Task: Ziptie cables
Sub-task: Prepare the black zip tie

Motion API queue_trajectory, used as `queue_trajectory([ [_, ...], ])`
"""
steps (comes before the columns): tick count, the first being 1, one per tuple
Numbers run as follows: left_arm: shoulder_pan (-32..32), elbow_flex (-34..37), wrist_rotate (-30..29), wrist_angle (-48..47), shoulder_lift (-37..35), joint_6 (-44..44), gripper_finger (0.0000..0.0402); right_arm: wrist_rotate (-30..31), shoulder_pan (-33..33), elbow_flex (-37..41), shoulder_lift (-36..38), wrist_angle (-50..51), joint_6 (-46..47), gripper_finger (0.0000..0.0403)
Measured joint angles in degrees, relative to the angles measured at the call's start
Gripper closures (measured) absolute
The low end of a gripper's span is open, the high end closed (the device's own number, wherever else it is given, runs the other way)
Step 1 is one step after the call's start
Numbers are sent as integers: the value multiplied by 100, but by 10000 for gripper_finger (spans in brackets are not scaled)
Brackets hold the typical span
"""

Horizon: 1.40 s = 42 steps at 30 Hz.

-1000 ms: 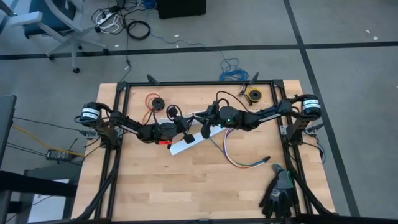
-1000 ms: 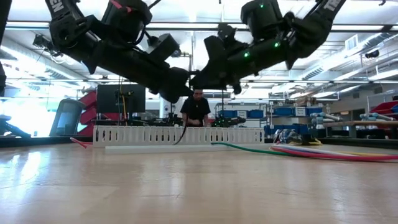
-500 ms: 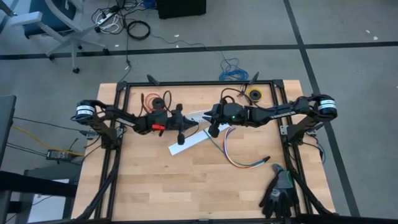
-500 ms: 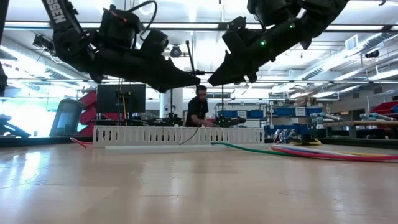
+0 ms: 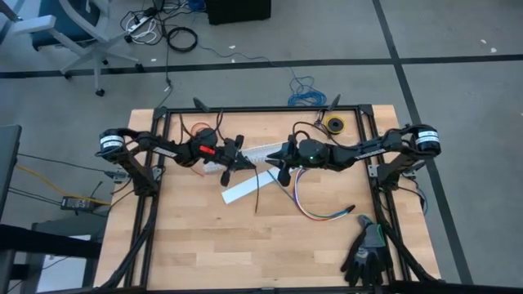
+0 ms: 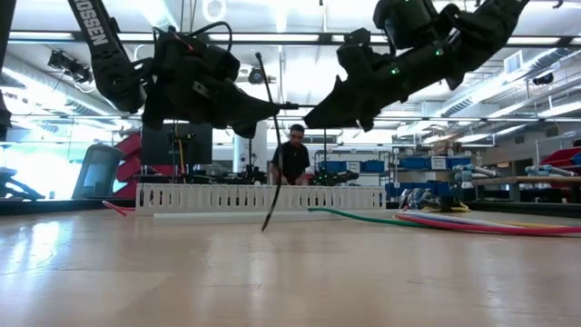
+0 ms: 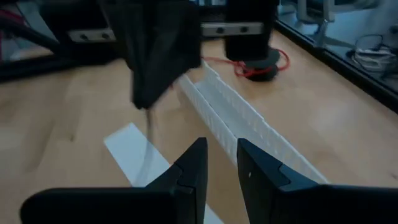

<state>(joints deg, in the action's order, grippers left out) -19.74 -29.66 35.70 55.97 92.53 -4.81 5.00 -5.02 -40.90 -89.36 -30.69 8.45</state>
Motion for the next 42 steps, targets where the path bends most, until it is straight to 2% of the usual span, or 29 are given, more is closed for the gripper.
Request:
queue_trajectory([
  [2,-53,1,-31,22,0,-79,401,-44,0,13,-136,-188,114,328],
  [11,-137,1,-846,100,0,-113,401,-73,161,11,-605,-740,515,328],
  [16,-135,1,-1227,163,2,-489,401,-74,175,11,-593,-903,1255,328],
  [23,-135,0,-1308,303,4,-693,401,-50,105,11,-612,-901,1813,328],
  [26,-135,-1,-1032,335,4,-696,401,-27,105,11,-612,-909,1730,328],
  [32,-128,-1,608,223,3,-692,401,-304,105,11,-614,-1071,1041,328],
  [35,-132,-1,854,35,4,-698,401,-654,84,9,-614,-1345,747,328],
  [42,-135,-1,950,-220,58,-1005,401,-1235,-41,-230,-614,-1452,150,328],
])
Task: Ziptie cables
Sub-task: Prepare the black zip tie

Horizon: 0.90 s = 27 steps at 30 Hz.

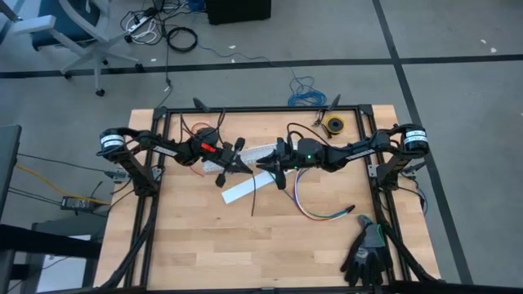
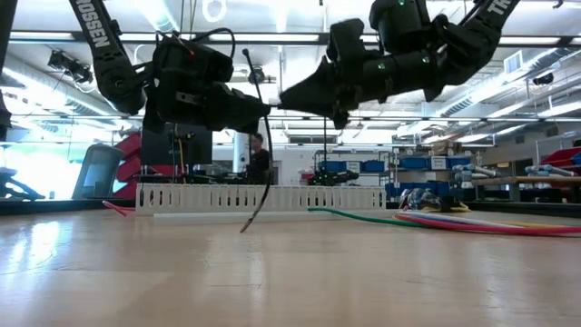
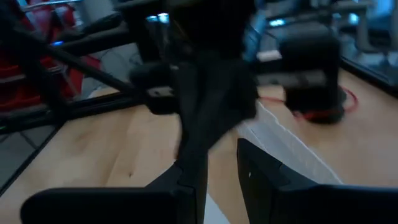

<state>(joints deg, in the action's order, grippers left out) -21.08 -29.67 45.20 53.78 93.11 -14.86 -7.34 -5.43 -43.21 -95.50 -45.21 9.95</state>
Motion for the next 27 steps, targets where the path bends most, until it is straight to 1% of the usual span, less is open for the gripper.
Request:
queue_trajectory([
  [3,-8,0,79,15,9,-1,401,-363,-29,-178,0,64,-298,328],
  [8,-19,-21,97,51,27,2,401,-638,-63,-596,-1,842,-803,328],
  [11,-19,-68,97,49,27,4,401,-792,-54,-741,-2,949,-1023,328],
  [15,-19,-184,78,52,27,9,401,-744,-57,-771,-2,967,-1069,328],
  [18,-19,-263,-83,45,27,28,401,-730,-64,-771,-2,975,-1123,328],
  [24,-19,-317,-308,40,27,33,401,-536,-70,-771,-2,977,-1173,328],
  [27,-17,-321,-329,37,27,50,401,-344,-78,-771,-2,975,-1209,329],
])
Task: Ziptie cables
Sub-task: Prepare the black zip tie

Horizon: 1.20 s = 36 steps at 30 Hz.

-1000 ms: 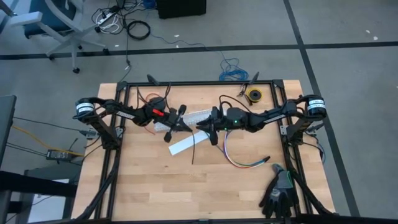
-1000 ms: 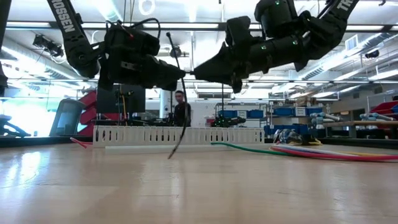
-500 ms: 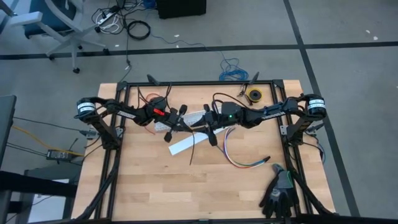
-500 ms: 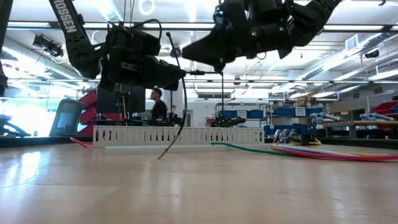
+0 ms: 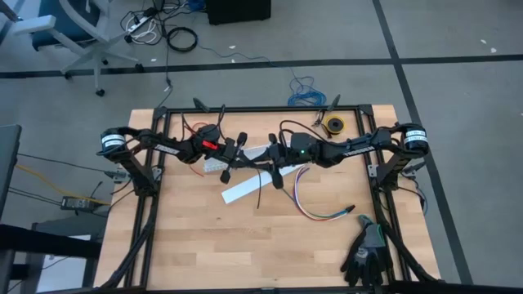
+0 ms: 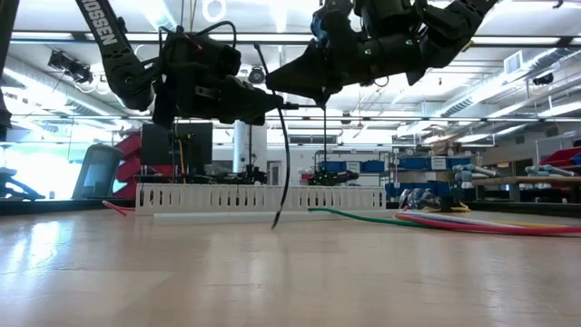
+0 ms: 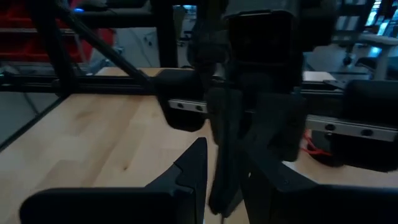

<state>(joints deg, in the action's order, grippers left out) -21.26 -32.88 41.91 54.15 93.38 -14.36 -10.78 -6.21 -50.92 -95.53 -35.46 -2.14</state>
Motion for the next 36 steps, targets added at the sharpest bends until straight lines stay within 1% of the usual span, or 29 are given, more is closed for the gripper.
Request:
queue_trajectory([
  [3,29,0,-2,-2,0,30,401,61,-5,0,0,0,-38,336],
  [6,90,0,-168,-2,0,39,401,61,-23,0,0,0,-47,366],
  [7,122,0,-306,-2,0,39,401,61,-23,0,0,0,-56,383],
  [9,192,0,-642,-2,0,40,400,72,-27,0,0,4,-84,396],
  [12,295,0,-1253,23,0,171,393,246,-27,0,0,20,-52,400],
  [15,375,0,-2001,71,0,625,381,458,-38,0,0,39,-19,402],
  [17,413,0,-2293,38,0,749,371,620,-39,0,0,119,-6,402],
  [20,458,0,-2350,-17,0,762,348,854,-27,-9,0,288,81,402],
  [24,516,0,-2402,-37,0,994,307,925,-23,-9,0,333,156,403],
  [27,520,0,-2472,-103,0,1057,269,1299,-4,-7,57,443,157,403],
  [31,520,0,-2568,-179,0,1191,220,2066,71,-7,220,823,178,403],
  [34,520,0,-2724,-199,0,1211,197,2700,180,-4,296,1061,247,403],
  [36,537,0,-2940,-198,0,1240,191,3195,279,-4,333,1105,368,403],
])
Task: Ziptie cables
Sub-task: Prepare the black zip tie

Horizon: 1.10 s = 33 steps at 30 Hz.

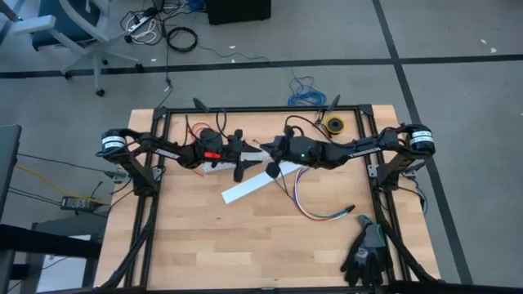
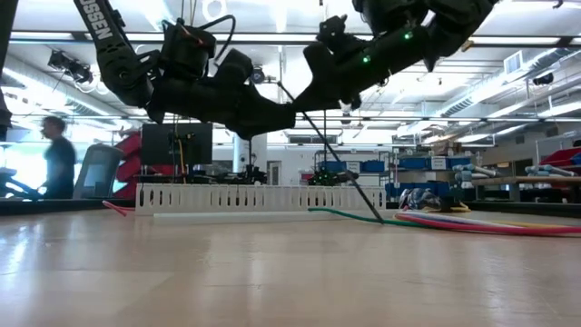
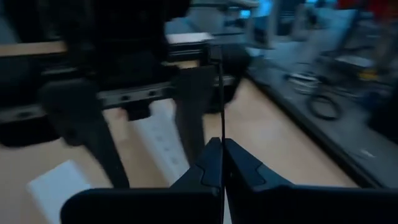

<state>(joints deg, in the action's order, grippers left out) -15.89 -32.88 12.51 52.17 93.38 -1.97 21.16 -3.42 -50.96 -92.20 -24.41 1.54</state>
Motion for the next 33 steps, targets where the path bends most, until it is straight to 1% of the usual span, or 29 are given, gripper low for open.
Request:
queue_trajectory([
  [5,168,0,-860,-31,0,223,191,1401,226,2,1,-82,429,403],
  [7,312,0,-1185,-22,0,232,191,1732,256,2,-30,-288,583,403],
  [9,467,0,-1603,33,0,232,191,1745,258,4,-69,-575,631,403],
  [11,598,-16,-1952,82,0,220,191,1632,248,2,-179,-921,637,403],
  [15,789,-162,-2620,1,0,228,191,1615,217,4,-491,-1433,640,403],
  [19,907,-384,-3207,-502,0,252,191,1655,179,4,-772,-2232,563,403],
  [22,974,-506,-3558,-791,0,285,196,1727,152,4,-799,-2626,491,403],
  [27,1036,-596,-3856,-826,25,290,215,1812,59,4,-800,-2866,641,403],
  [29,1039,-699,-3886,-825,136,290,223,1804,37,4,-796,-2862,685,403],
  [33,1039,-1023,-3903,-842,602,292,234,1749,31,7,-798,-2872,726,403],
])
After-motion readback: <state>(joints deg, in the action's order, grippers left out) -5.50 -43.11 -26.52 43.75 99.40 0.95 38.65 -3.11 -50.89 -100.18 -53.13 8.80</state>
